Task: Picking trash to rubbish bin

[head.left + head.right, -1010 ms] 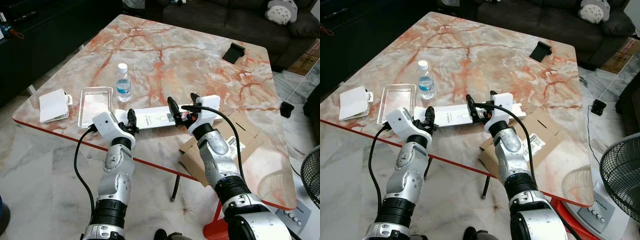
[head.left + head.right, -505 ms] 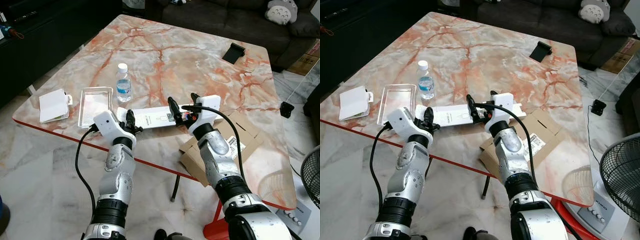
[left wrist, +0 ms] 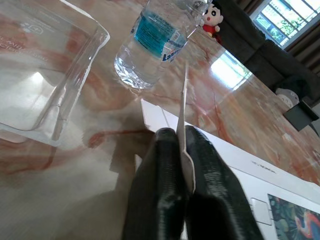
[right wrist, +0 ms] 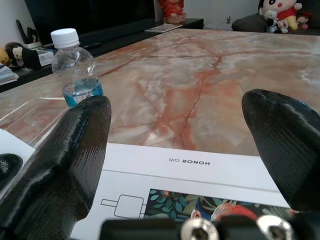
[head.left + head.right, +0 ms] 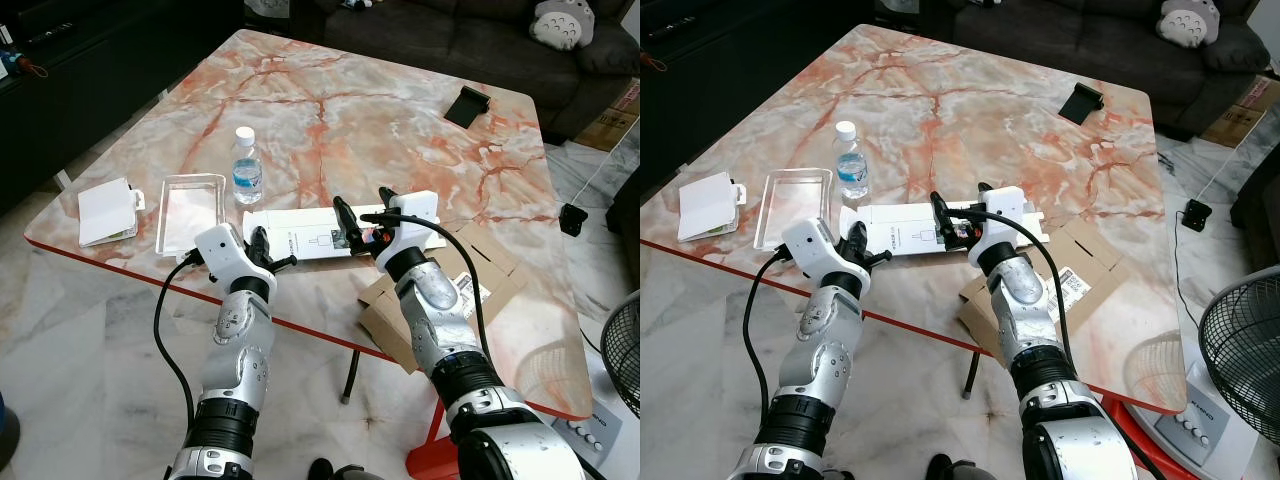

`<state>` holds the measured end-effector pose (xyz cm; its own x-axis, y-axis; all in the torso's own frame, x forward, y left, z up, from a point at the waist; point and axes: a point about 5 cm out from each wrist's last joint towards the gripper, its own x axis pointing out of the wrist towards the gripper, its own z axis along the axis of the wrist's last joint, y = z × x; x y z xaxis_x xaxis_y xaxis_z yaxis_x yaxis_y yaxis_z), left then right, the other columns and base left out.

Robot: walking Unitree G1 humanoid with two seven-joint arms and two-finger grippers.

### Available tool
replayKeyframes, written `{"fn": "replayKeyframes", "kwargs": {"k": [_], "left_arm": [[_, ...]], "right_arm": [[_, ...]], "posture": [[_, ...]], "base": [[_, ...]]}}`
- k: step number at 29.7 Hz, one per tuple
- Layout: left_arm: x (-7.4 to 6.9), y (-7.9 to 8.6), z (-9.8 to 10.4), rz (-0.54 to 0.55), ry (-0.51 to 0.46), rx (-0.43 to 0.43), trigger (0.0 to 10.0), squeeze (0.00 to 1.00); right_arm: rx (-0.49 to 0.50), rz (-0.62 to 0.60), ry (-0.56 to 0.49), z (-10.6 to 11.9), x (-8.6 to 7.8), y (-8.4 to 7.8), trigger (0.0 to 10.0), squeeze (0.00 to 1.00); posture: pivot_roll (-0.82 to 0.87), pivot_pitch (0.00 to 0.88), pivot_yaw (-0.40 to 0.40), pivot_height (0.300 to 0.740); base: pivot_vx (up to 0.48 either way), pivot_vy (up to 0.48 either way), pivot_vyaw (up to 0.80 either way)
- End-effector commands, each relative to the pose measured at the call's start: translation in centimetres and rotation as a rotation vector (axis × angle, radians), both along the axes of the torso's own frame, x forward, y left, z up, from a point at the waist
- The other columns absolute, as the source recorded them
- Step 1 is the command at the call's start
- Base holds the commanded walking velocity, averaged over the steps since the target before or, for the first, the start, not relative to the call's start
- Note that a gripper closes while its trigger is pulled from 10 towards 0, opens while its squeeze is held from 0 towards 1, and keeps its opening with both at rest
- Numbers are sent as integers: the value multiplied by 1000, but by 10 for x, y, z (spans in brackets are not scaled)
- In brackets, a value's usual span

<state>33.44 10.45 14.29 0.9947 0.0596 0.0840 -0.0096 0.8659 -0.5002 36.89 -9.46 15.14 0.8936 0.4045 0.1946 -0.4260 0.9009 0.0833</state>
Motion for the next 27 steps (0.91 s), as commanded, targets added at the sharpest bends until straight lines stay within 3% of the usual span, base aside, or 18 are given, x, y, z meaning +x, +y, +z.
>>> {"fn": "replayKeyframes", "kwargs": {"k": [1, 10, 11, 12, 13, 19, 27], "left_arm": [[1, -11, 1, -29, 2, 4, 0, 0], [-1, -24, 16, -73, -127, 177, 275, 0], [-1, -26, 19, -70, -142, 186, 4000, 0], [-2, -27, 21, -75, -161, 203, 6118, 0], [-2, -28, 22, -76, -165, 207, 10000, 0], [-5, -35, 38, -69, -296, 354, 10000, 0], [-4, -26, 54, 17, -366, 392, 10000, 0]], "right_arm": [[-3, -9, 1, 1, 2, -5, 10000, 0], [-4, -30, -8, 2, 2, -7, 10000, 0], [-2, -33, -12, 3, 2, -8, 10000, 0], [1, -43, -19, 5, 2, -9, 10000, 0], [1, -46, -21, 5, 3, -9, 10000, 0], [-8, -168, -60, 17, 8, -22, 10000, 0], [52, -253, -153, 42, 10, -28, 10000, 0]], "posture": [[66, 117, -145, 740], [57, 102, -140, 740], [57, 102, -140, 740], [57, 102, -140, 740], [57, 102, -140, 740], [66, 120, -148, 740], [68, 127, -136, 740]], "base": [[0, 0, 0], [0, 0, 0], [0, 0, 0], [0, 0, 0], [0, 0, 0], [0, 0, 0], [0, 0, 0]]}}
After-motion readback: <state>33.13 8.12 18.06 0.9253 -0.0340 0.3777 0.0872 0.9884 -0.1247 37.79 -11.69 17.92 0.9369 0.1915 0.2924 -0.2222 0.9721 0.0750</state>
